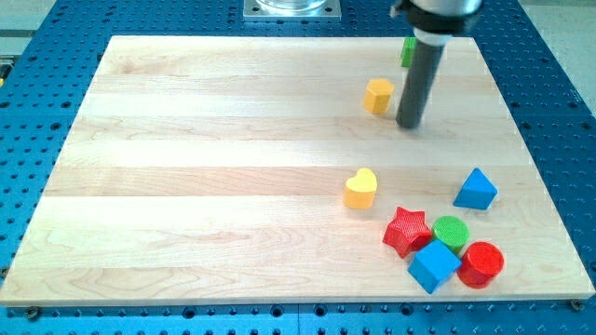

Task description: Move the hexagon diagonal to the yellow heart

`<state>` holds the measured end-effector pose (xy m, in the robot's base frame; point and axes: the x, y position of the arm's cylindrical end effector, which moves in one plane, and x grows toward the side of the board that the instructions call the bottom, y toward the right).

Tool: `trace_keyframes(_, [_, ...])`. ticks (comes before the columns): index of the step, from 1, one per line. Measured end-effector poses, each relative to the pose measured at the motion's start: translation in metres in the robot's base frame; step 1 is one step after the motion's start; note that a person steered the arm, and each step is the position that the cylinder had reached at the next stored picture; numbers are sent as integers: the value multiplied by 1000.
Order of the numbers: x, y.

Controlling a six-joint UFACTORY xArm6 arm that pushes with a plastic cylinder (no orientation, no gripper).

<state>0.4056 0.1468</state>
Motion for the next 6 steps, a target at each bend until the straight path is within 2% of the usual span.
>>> trace_keyframes(1, [-17, -74])
trace_keyframes(2, [-71, -42])
trace_keyframes(3, [-75, -18])
trace_keyframes(5, [-61, 41])
trace_keyframes(6, [-21, 126])
